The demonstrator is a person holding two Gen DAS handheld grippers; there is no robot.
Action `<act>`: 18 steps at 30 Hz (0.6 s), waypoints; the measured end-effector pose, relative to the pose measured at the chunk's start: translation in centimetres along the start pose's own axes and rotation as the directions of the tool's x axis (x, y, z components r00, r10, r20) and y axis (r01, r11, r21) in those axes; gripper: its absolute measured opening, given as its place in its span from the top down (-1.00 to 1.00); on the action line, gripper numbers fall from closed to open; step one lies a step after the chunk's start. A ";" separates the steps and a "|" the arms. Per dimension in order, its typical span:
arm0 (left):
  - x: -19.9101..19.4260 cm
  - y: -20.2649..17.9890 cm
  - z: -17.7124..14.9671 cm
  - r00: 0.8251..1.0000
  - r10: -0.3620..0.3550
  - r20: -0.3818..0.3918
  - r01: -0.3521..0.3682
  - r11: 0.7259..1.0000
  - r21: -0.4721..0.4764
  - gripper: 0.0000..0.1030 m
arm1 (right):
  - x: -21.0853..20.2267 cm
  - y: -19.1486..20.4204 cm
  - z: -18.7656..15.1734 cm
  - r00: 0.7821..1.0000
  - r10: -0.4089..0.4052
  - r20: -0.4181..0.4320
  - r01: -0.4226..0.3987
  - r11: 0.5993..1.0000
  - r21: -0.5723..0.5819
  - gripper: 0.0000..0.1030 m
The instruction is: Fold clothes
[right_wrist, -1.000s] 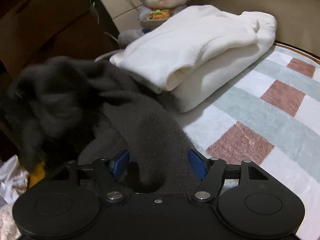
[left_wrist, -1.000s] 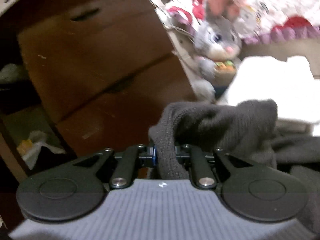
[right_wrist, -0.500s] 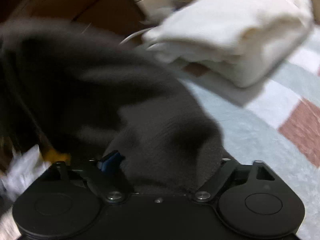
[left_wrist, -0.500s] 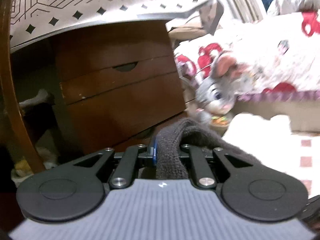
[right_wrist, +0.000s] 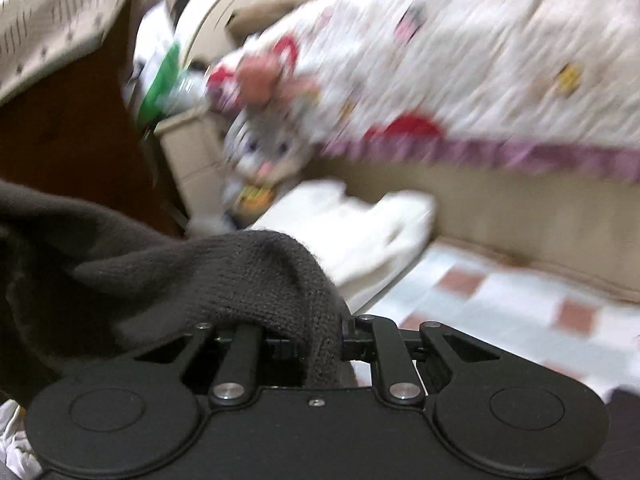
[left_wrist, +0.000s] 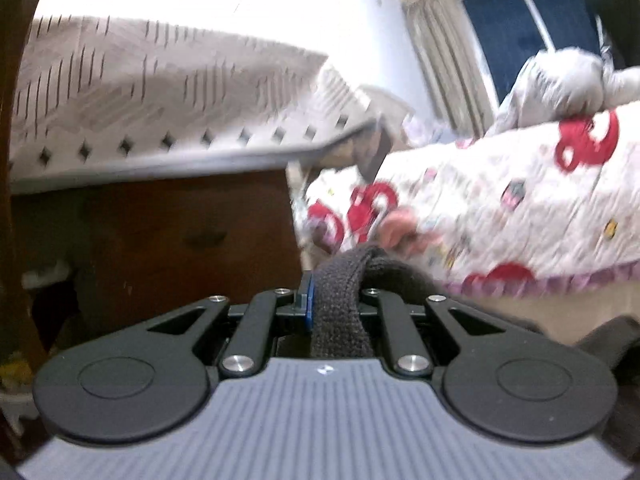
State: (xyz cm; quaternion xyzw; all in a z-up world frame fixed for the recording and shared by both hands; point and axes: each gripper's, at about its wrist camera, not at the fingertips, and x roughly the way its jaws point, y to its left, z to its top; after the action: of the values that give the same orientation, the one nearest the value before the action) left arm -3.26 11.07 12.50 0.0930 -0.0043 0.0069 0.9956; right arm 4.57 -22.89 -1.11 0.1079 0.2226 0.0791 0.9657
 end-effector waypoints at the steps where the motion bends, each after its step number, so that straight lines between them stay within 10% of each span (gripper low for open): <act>1: -0.4 -0.5 0.6 1.000 -0.017 0.014 0.017 1.000 -0.001 0.78 | -1.9 -0.8 0.8 0.999 -0.024 0.022 0.024 1.000 -0.001 0.65; 18: -4.2 -13.9 4.0 0.935 -0.348 -0.072 0.347 0.938 -0.017 0.78 | -27.0 -14.1 4.0 0.931 -0.350 0.105 0.356 0.933 -0.052 0.65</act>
State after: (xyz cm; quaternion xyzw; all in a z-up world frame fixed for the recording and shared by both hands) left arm -7.33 -3.42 13.85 0.0900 0.0492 -0.1657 0.9808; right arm -16.20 -42.59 10.10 0.0357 0.1899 -0.0933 0.9767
